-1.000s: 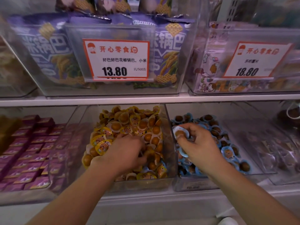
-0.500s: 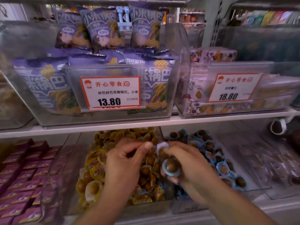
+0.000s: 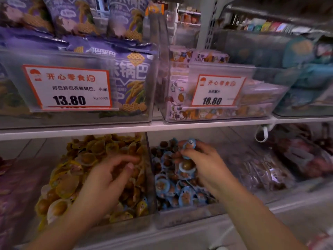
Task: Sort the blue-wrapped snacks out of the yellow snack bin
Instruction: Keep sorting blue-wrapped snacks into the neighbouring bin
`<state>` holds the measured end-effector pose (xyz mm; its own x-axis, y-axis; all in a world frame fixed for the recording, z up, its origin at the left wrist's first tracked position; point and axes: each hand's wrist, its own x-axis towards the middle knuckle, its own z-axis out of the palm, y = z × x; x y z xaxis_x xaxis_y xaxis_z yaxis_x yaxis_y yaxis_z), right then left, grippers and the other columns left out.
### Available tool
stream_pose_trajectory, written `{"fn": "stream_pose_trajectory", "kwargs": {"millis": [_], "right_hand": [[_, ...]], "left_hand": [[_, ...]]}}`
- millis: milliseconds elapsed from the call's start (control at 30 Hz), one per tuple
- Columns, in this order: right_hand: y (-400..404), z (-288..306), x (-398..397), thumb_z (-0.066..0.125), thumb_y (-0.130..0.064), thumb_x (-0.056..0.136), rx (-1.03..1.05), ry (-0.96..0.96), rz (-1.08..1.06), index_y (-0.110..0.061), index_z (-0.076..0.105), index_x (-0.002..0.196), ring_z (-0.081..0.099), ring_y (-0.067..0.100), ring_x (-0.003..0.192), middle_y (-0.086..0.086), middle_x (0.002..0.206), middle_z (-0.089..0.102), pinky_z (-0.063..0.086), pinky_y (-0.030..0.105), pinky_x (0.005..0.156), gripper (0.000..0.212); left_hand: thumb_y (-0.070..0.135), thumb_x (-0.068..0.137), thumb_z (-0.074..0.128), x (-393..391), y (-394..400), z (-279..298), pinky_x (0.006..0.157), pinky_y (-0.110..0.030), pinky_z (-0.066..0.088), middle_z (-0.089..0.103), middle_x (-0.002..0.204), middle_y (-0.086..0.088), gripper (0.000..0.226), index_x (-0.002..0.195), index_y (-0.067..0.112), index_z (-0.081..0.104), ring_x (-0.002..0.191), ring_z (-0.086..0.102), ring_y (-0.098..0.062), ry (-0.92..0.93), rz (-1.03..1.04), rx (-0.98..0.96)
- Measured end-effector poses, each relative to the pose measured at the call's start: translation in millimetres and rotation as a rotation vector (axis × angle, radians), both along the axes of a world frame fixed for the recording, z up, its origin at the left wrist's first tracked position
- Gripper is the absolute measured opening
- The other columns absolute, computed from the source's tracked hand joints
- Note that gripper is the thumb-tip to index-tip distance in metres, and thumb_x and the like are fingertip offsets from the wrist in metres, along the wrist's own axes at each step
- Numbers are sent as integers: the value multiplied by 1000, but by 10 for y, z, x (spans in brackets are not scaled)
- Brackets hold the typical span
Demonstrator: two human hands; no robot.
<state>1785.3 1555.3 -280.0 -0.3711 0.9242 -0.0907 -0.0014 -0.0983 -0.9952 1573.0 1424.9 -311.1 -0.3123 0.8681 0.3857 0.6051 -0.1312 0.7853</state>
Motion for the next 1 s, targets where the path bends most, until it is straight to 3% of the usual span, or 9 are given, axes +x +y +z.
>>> {"fn": "stream_pose_trajectory", "kwargs": {"millis": [100,200,267,367,467,600,733,833,1000], "right_hand": [[278,-40,234,67,-14,90,84,-168,-103,-18,79,91,71,13,93,-3,95,77,57,28,75,13],[399,-40,376,66,-14,90,272,-279,-262,-15,78,92,65,-12,77,-15,86,74,48,6,64,12],[351,-28,337,64,-10,90,362,-253,-316,-12,77,92,62,-17,70,-14,84,72,44,2,59,13],[131,-62,113,62,-7,91,476,-274,-219,-21,75,87,65,-7,69,-13,77,72,49,12,61,19],[-196,-168,-144,63,-24,93,641,-359,-2,-32,72,95,68,9,80,-11,85,72,56,27,68,12],[-470,-229,-323,57,-26,92,939,-404,140,-20,73,102,57,1,107,-9,109,62,43,10,92,20],[-504,-188,-423,58,-13,92,1216,-428,159,-9,74,101,56,20,119,3,108,66,43,28,104,19],[-510,-217,-537,57,-10,91,1204,-385,243,-9,75,100,57,22,121,3,103,70,44,36,105,20],[-477,-309,-705,55,-7,86,1075,-415,200,-7,76,94,57,19,117,2,97,71,48,36,99,23]], "left_hand": [[27,87,73,-235,21,-127,86,-24,53,71,95,24,17,91,43,72,90,66,2,130,-173,-336],[59,77,73,-310,-2,-212,89,-22,50,64,102,32,25,99,47,70,96,59,11,344,-352,-527],[68,74,67,-312,13,-241,93,-22,45,59,104,32,35,104,50,68,99,54,12,525,-421,-580],[60,77,66,-308,29,-261,98,-25,32,51,112,27,32,108,51,65,107,46,3,736,-392,-586],[53,73,67,-373,22,-248,103,-33,28,52,113,21,25,97,44,66,113,46,-6,824,-279,-535],[45,77,67,-600,-26,-166,98,-37,29,54,120,20,20,97,43,69,117,52,-11,891,-124,-452],[51,81,64,-675,-113,-171,115,-50,21,55,132,17,28,105,40,71,137,40,-14,1067,-115,-405],[57,77,54,-548,-176,-183,115,-51,25,58,129,18,36,106,43,71,131,46,-12,951,-240,-397],[37,84,66,-509,-100,-217,102,-29,21,61,127,21,46,127,49,57,123,48,-7,717,-404,-610]]}}
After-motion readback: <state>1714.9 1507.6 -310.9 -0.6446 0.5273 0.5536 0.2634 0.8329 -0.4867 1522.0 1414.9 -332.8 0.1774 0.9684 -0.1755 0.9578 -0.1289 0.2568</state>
